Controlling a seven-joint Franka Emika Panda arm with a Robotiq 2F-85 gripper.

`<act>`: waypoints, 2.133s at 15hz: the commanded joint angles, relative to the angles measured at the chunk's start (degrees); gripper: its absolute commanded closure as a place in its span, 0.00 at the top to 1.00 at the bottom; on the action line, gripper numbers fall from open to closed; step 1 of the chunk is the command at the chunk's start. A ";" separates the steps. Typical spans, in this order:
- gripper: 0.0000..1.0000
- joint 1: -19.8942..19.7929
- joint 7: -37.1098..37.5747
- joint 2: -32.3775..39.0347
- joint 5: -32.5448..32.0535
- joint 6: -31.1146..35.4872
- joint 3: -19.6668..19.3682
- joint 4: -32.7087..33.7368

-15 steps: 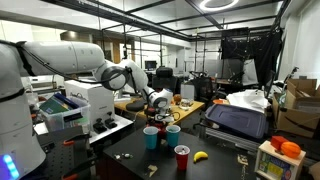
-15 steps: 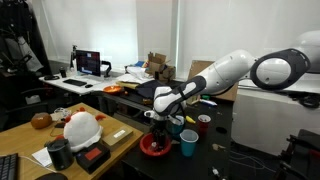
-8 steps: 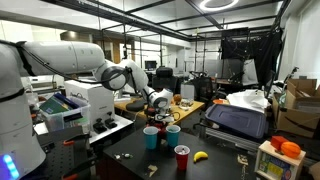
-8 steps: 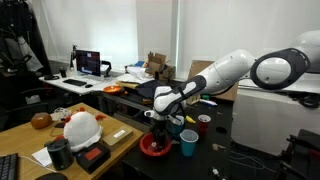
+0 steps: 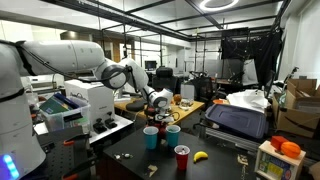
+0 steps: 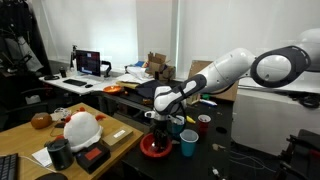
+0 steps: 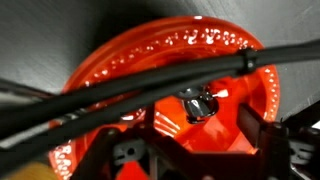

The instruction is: Pick up the contents in the orange bowl and put them in the blue cup

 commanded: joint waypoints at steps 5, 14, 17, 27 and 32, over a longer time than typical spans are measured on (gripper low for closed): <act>0.23 -1.64 -3.55 -2.49 0.09 -1.90 0.69 -4.94; 0.13 -1.71 -0.36 -4.24 0.62 -4.38 0.75 -4.11; 0.13 -1.57 2.01 -5.15 1.26 -5.64 1.23 -3.36; 0.13 -1.27 16.46 -9.74 2.95 -9.04 1.70 -3.95; 0.13 -1.66 23.42 -12.90 2.29 -8.96 0.42 -5.67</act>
